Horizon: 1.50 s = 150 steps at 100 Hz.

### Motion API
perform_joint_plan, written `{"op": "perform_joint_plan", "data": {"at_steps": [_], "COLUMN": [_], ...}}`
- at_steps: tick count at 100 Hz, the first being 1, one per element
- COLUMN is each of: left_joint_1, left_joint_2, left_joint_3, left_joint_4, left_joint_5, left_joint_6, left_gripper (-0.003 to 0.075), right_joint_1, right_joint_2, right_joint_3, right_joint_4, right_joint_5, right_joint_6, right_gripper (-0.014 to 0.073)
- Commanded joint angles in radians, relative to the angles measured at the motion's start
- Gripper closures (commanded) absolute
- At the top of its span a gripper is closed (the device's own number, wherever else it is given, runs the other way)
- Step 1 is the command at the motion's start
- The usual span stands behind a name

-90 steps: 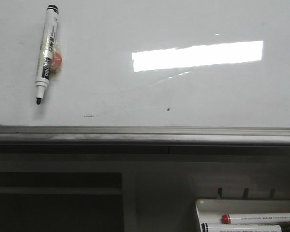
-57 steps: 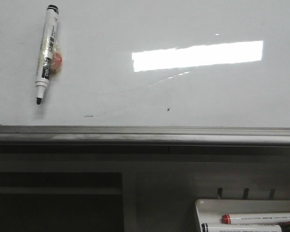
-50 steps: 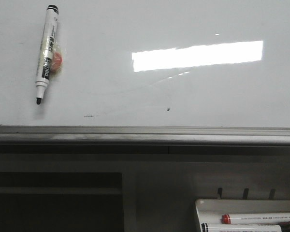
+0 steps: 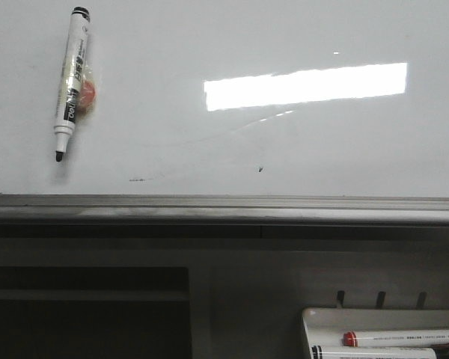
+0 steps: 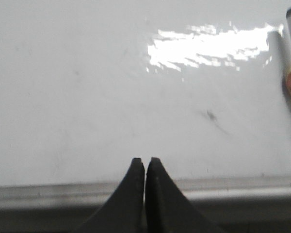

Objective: Write number 2 on whiteboard

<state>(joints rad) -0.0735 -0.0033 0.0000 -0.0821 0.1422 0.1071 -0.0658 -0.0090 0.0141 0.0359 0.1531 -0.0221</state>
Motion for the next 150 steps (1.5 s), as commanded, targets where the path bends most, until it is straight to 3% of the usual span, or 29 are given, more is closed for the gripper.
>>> {"op": "perform_joint_plan", "data": {"at_steps": [1,12,48,60,69,78,93,113,121,133,138,143,150], "left_joint_1": [0.002,0.002,0.002,0.002,0.002,0.002,0.002,0.000,-0.011,-0.046,-0.054,-0.062,-0.073], "left_joint_2": [-0.028,-0.028,-0.028,-0.028,-0.022,0.019,0.119,0.240,0.280,0.314,0.332,0.359,0.396], "left_joint_3": [0.011,0.011,0.011,0.005,-0.030,-0.089,-0.230,-0.353,-0.372,-0.369,-0.356,-0.336,-0.317], "left_joint_4": [-0.014,-0.014,-0.038,-0.111,-0.111,-0.111,-0.099,-0.052,-0.094,-0.160,-0.162,-0.181,-0.234], "left_joint_5": [-0.172,-0.203,-0.221,-0.230,-0.161,-0.066,-0.063,0.019,0.035,0.013,-0.036,-0.118,-0.197], "left_joint_6": [-0.004,-0.004,-0.006,-0.006,-0.006,-0.006,-0.004,-0.004,-0.004,-0.004,-0.004,-0.006,-0.006], "left_gripper": [0.0741,0.0741,0.0741,0.0741,0.0741,0.0741,0.0741,0.0734,0.0642,0.0344,0.0266,0.0234,0.0245], "right_joint_1": [-0.004,-0.004,-0.004,-0.004,-0.004,-0.004,-0.004,-0.004,-0.004,-0.004,-0.004,-0.004,-0.004], "right_joint_2": [-0.022,-0.022,-0.022,-0.020,-0.003,0.037,0.170,0.286,0.291,0.291,0.291,0.291,0.291], "right_joint_3": [0.026,0.026,0.023,-0.031,-0.120,-0.228,-0.412,-0.533,-0.533,-0.533,-0.533,-0.533,-0.533], "right_joint_4": [0.004,0.004,0.004,0.039,0.046,0.046,0.086,0.106,0.123,0.143,0.143,0.141,0.150], "right_joint_5": [-0.215,-0.329,-0.371,-0.179,-0.064,0.099,0.394,0.553,0.551,0.551,0.553,0.553,0.561], "right_joint_6": [-0.002,-0.002,-0.002,0.057,0.060,0.060,0.060,0.060,0.060,0.060,0.060,0.060,0.060], "right_gripper": [0.0645,0.0645,0.0645,0.0645,0.0645,0.0645,0.0645,0.0645,0.0645,0.0645,0.0645,0.0645,0.0645]}}
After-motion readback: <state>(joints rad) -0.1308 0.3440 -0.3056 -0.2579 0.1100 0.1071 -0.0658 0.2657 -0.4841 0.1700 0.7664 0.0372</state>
